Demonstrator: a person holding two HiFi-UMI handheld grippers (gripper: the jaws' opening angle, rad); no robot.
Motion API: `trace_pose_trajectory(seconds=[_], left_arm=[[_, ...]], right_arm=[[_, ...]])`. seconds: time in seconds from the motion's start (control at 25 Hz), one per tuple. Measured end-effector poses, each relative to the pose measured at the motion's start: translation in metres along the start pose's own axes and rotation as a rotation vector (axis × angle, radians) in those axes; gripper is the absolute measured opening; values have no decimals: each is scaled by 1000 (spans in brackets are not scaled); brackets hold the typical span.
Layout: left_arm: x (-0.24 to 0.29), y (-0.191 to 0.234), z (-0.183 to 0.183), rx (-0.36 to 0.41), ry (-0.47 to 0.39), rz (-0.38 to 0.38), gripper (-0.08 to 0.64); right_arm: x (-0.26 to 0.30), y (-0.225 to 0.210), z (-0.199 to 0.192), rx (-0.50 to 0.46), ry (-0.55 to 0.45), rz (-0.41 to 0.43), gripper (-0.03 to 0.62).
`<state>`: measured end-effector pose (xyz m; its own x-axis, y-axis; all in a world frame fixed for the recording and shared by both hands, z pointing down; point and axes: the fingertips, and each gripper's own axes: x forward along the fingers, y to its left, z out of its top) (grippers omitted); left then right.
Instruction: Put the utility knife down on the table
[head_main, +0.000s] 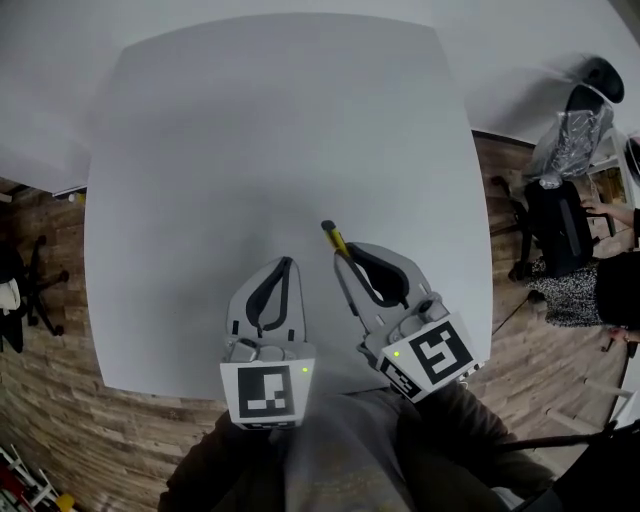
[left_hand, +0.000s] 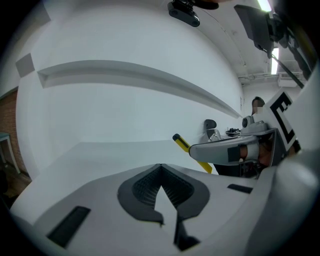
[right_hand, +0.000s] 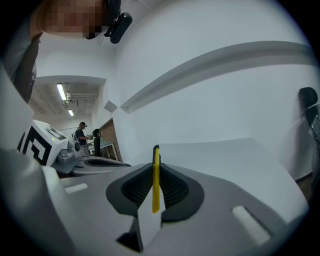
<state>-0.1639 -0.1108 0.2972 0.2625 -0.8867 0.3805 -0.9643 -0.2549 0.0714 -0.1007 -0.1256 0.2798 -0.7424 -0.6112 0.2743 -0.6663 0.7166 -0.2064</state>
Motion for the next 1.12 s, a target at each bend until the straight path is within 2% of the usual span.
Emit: trace_pose_trajectory(seconds=[0.56,1.12], left_arm=[[49,-22,-12,-1,85,-2,2],[85,-15,-40,-21,151,-38,2]], right_arm=[[16,-51,-26,71,66,27,41],[41,-77,-65,121,141,2,41]])
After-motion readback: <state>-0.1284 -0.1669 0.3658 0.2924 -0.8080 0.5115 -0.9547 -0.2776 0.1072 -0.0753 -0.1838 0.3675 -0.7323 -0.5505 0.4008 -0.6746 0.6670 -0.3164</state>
